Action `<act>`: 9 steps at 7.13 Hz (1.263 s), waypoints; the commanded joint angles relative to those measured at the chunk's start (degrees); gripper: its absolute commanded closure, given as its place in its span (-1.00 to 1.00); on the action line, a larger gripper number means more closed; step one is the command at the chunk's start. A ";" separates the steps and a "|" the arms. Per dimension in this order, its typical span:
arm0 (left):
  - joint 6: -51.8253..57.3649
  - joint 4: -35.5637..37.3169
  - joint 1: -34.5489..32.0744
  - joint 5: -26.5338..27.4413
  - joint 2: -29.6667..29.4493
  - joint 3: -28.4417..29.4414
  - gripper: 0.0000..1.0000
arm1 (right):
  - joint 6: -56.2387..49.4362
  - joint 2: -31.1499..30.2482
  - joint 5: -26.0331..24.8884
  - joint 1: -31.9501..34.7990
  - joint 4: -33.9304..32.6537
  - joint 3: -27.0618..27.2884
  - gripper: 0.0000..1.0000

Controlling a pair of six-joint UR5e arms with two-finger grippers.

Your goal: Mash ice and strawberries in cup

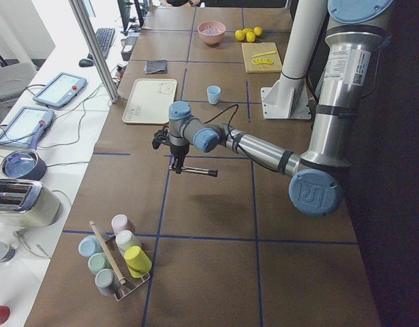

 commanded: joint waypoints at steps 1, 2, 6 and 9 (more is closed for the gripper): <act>1.52 -7.49 -3.80 -0.18 5.57 3.39 1.00 | 0.00 -0.07 0.00 -0.04 0.00 0.03 -1.00; -1.36 -13.46 -3.91 -0.18 6.99 6.28 1.00 | 0.00 -0.07 0.00 -0.04 0.00 0.03 -1.00; -7.45 -31.54 -3.47 -0.27 7.09 19.40 1.00 | 0.00 -0.15 0.00 -0.04 0.00 0.12 -0.99; -7.45 -31.54 -3.47 -0.18 7.61 19.76 0.07 | 0.00 -0.15 0.00 -0.04 0.00 0.12 -1.00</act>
